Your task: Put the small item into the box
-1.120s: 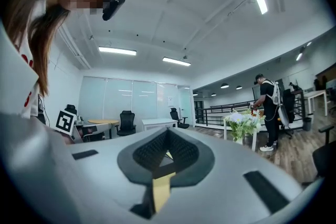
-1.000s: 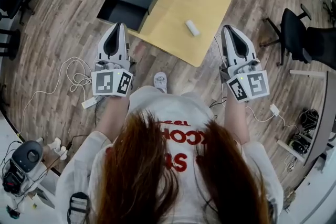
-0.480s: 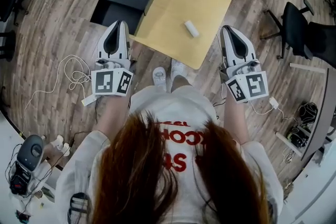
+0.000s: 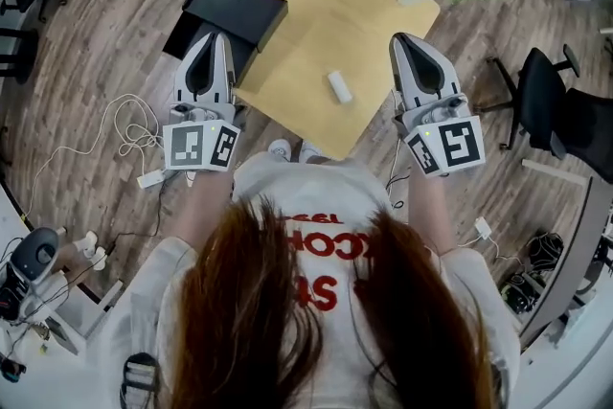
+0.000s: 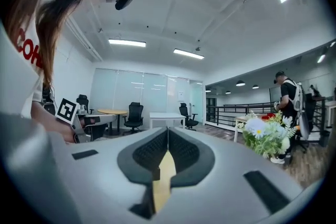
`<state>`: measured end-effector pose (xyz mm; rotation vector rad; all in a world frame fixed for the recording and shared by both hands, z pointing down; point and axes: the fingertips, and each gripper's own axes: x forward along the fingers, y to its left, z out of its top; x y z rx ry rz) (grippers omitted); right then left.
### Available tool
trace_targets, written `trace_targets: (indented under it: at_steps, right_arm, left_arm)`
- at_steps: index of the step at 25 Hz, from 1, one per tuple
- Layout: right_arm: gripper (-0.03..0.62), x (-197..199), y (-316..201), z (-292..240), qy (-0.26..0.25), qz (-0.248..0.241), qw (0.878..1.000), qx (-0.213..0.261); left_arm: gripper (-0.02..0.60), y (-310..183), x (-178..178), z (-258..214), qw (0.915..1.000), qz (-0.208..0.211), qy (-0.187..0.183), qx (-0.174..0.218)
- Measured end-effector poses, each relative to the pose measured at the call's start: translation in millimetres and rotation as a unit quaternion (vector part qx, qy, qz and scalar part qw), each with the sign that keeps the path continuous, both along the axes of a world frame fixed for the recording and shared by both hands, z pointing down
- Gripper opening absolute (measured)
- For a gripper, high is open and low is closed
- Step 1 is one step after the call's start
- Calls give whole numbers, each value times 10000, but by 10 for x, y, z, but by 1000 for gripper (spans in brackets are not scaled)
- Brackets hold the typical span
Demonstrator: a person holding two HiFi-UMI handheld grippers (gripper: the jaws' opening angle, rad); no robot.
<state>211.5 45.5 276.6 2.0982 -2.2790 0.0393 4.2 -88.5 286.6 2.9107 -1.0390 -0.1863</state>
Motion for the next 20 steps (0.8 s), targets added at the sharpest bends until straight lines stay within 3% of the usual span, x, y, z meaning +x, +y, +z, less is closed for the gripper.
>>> trace_targets:
  at_steps: [6, 12, 20]
  right_arm:
    - [8, 178, -200, 93, -110, -148, 9998, -87]
    - [8, 229, -286, 231, -331, -15, 9990, -291]
    - [8, 146, -326, 822, -669, 273, 9922, -1020]
  left_arm:
    - [6, -61, 197, 26, 9999, -123, -42, -23]
    - [6, -162, 395, 176, 9996, 68, -153, -215]
    - [6, -259, 536, 455, 9976, 385, -380, -438]
